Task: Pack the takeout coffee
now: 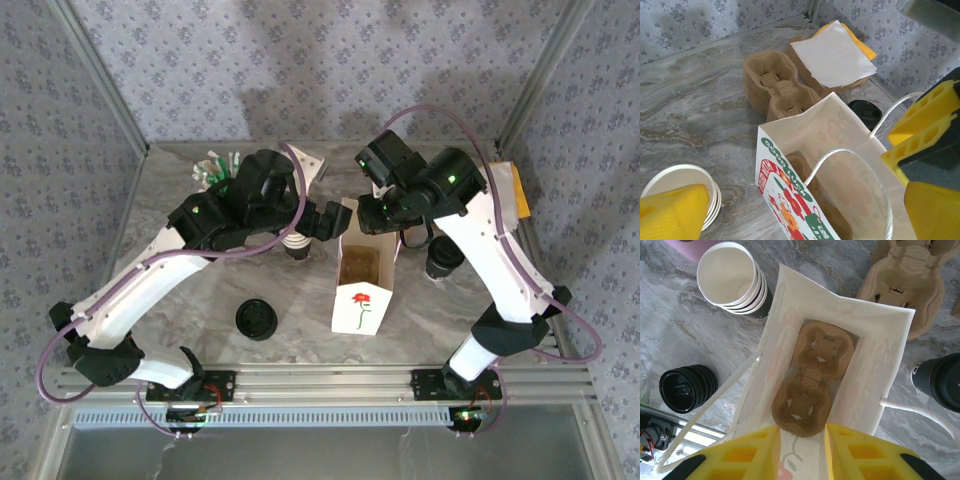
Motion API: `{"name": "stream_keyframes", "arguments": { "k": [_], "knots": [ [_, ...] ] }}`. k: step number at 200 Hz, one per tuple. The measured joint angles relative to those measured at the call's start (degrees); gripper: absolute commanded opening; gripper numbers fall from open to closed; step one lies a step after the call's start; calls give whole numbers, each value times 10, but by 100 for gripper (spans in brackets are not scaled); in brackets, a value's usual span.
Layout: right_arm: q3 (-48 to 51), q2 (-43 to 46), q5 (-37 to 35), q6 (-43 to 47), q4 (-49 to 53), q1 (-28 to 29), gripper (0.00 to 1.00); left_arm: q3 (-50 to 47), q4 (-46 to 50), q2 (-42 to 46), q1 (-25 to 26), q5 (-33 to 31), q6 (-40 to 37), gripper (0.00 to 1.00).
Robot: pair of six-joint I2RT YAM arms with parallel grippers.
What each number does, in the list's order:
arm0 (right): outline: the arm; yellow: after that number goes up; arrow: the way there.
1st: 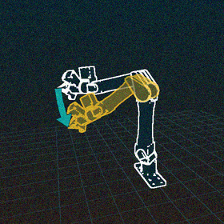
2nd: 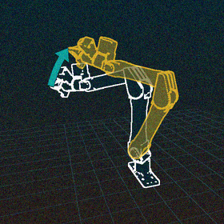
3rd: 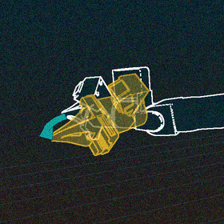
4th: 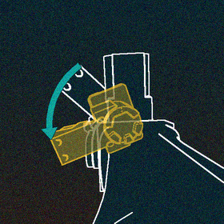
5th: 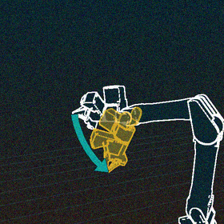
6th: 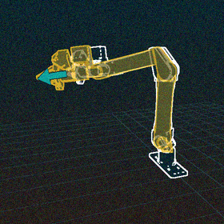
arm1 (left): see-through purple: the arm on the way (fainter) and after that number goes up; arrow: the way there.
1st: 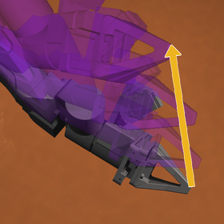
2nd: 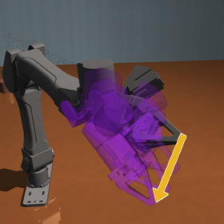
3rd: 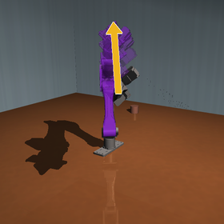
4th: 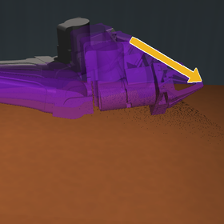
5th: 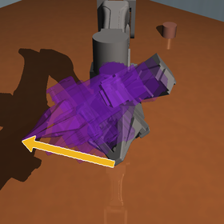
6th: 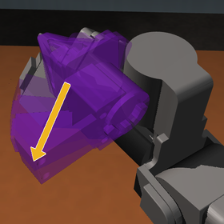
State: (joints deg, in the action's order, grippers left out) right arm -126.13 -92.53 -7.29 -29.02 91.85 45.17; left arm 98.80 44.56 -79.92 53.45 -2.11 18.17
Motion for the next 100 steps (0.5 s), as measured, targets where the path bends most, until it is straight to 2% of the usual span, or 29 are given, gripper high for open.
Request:
{"name": "stream_keyframes", "arguments": {
  "k": [43, 100],
  "knots": [
    [4, 0, 2, 0, 0, 0, 31, -1, -3, -1, 3, -5, -1, 93],
    [5, 0, 2, 0, 0, 0, 32, -7, -9, -17, 3, -23, 3, 73]
  ]
}}
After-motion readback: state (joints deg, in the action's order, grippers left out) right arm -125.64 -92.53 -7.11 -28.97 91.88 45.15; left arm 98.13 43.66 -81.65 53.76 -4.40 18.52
